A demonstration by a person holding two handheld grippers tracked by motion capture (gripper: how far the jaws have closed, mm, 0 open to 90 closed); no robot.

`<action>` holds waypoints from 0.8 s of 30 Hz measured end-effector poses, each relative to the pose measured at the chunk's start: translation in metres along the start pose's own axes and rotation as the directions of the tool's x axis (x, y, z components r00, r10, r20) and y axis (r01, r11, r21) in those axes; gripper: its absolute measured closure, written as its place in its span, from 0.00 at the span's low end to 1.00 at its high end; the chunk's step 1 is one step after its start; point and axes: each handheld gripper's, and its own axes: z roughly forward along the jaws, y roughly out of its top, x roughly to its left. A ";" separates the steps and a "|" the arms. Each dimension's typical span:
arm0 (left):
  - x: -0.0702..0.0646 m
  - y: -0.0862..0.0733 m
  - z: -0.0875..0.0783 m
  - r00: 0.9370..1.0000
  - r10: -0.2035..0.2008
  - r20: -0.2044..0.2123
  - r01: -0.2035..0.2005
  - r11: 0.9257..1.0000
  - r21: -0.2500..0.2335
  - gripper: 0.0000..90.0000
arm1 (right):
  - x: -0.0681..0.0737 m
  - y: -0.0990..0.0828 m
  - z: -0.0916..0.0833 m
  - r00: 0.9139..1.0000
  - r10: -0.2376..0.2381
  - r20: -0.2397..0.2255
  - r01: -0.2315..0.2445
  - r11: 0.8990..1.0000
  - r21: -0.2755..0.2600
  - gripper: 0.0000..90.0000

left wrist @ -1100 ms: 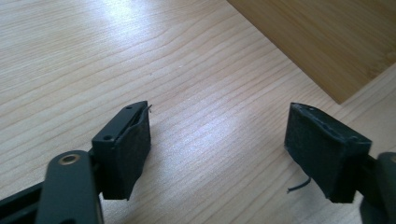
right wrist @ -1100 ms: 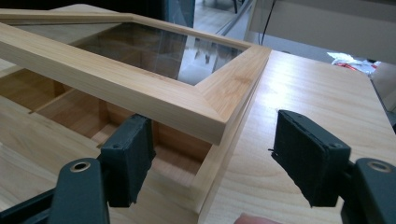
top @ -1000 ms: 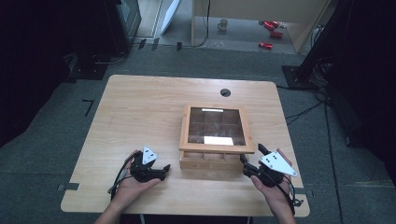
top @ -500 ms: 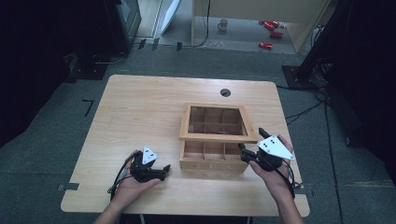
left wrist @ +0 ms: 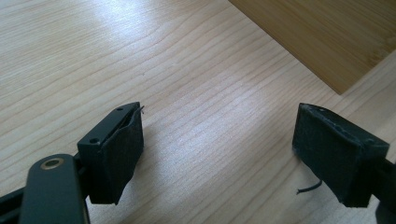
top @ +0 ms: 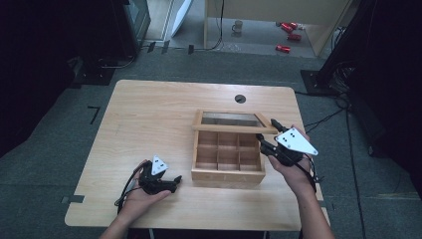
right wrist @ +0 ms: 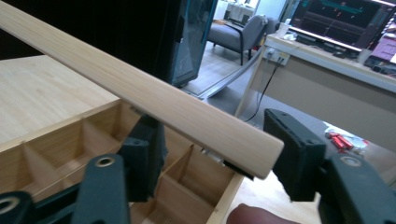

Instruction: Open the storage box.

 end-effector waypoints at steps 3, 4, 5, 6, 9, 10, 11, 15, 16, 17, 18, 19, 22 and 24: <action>0.000 0.000 0.000 1.000 0.000 0.001 0.000 1.000 0.000 0.19 | -0.007 0.006 0.005 1.000 -0.006 -0.005 0.006 1.000 -0.009 0.50; 0.000 0.000 0.000 1.000 -0.002 0.001 0.002 1.000 -0.001 0.19 | -0.010 0.008 0.007 1.000 -0.007 -0.009 0.007 1.000 -0.013 0.51; 0.000 0.000 0.000 1.000 -0.002 0.001 0.002 1.000 0.000 0.19 | -0.012 0.009 0.008 1.000 -0.007 -0.012 0.007 1.000 -0.015 0.52; 0.000 0.000 0.000 1.000 -0.002 0.001 0.002 1.000 -0.001 0.19 | -0.015 0.011 0.009 1.000 -0.009 -0.018 0.009 1.000 -0.018 0.53; 0.000 0.000 0.000 1.000 0.000 0.001 0.000 1.000 0.001 0.19 | -0.021 0.016 0.013 1.000 -0.005 -0.025 0.005 1.000 -0.024 0.55; 0.000 0.000 0.000 1.000 0.000 0.001 0.000 1.000 0.000 0.19 | -0.022 0.017 0.014 1.000 -0.004 -0.027 0.003 1.000 -0.026 0.55; 0.000 0.000 0.001 1.000 0.001 0.000 -0.001 1.000 -0.002 0.19 | -0.023 0.018 0.015 1.000 -0.002 -0.029 0.002 1.000 -0.028 0.55; 0.000 0.000 0.001 1.000 0.002 0.000 -0.002 1.000 -0.002 0.19 | -0.032 0.023 0.021 0.999 0.017 -0.039 -0.019 0.999 -0.042 0.58; 0.000 0.000 0.001 1.000 0.002 0.000 -0.002 1.000 -0.001 0.19 | -0.034 0.024 0.023 0.999 0.022 -0.044 -0.024 0.999 -0.046 0.58; 0.000 0.000 0.001 1.000 0.002 0.000 -0.002 1.000 -0.001 0.19 | -0.035 0.024 0.024 0.999 0.025 -0.045 -0.027 0.999 -0.046 0.59; 0.000 0.000 0.001 1.000 0.002 0.000 -0.002 1.000 -0.001 0.19 | -0.037 0.026 0.025 0.998 0.026 -0.048 -0.028 0.998 -0.047 0.59; 0.000 0.000 0.000 1.000 0.002 0.000 -0.002 1.000 -0.001 0.19 | -0.039 0.027 0.026 0.998 0.030 -0.051 -0.033 0.998 -0.048 0.59; 0.000 0.001 0.001 1.000 0.002 0.000 -0.002 1.000 -0.003 0.19 | -0.043 0.030 0.031 0.998 0.043 -0.053 -0.046 0.998 -0.048 0.60; 0.000 0.001 0.001 1.000 0.002 0.000 -0.002 1.000 -0.003 0.19 | -0.046 0.034 0.034 0.997 0.053 -0.058 -0.055 0.998 -0.041 0.61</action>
